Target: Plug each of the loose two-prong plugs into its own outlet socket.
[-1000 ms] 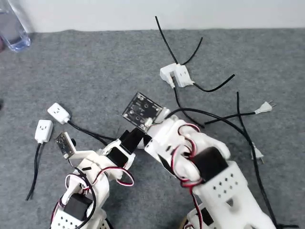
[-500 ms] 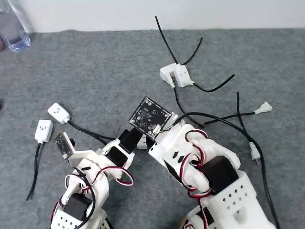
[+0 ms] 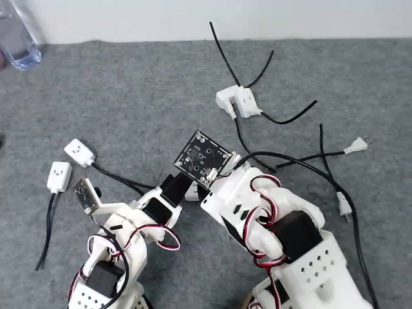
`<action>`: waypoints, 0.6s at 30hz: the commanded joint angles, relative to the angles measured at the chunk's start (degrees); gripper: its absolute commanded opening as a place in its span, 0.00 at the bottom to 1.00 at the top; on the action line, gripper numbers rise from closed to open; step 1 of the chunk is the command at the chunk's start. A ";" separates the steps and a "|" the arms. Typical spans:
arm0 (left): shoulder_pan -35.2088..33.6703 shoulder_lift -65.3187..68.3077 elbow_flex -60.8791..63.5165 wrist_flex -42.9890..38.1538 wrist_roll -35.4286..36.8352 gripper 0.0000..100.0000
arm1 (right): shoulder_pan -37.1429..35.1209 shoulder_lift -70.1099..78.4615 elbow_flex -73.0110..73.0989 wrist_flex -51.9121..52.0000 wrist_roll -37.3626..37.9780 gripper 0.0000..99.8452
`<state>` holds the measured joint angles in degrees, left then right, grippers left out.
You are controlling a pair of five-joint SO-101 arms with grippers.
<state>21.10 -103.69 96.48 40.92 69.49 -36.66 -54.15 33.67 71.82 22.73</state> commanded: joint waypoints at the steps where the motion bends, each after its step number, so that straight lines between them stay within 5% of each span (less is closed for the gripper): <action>1: 0.44 -0.53 -0.92 -0.09 0.09 0.36 | -0.22 -2.07 -2.64 -0.04 0.35 0.01; 18: 0.97 -0.53 -0.13 1.85 0.09 0.36 | -0.13 -2.07 -2.81 -0.04 0.35 0.01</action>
<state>21.10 -103.69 96.48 41.19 69.49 -36.66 -54.15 33.67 71.82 22.73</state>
